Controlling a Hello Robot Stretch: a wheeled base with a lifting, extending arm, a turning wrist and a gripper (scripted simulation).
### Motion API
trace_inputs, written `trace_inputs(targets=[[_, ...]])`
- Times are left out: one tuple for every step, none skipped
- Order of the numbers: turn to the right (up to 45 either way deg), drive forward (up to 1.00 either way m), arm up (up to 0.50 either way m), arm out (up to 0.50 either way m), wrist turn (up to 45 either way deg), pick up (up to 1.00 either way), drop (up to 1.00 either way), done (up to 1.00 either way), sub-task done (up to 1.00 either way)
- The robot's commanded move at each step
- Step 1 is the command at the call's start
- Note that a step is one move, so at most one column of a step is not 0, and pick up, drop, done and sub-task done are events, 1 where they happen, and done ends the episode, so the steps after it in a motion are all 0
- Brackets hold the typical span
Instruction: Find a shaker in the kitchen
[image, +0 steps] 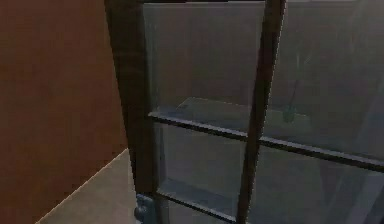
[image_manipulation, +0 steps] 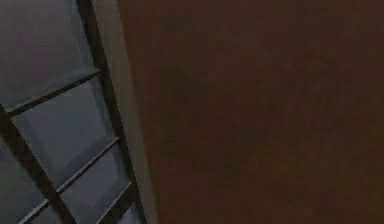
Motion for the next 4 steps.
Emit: trace_inputs(targets=[[-36.0,0.00,0.00,0.00,0.0,0.00,0.00,0.00,0.00],[0.0,0.35,0.00,0.00,0.0,0.00,0.00,0.00,0.00],[-6.0,0.00,0.00,0.00,0.0,0.00,0.00,0.00,0.00],[0.0,0.35,0.00,0.00,0.0,0.00,0.00,0.00,0.00]])
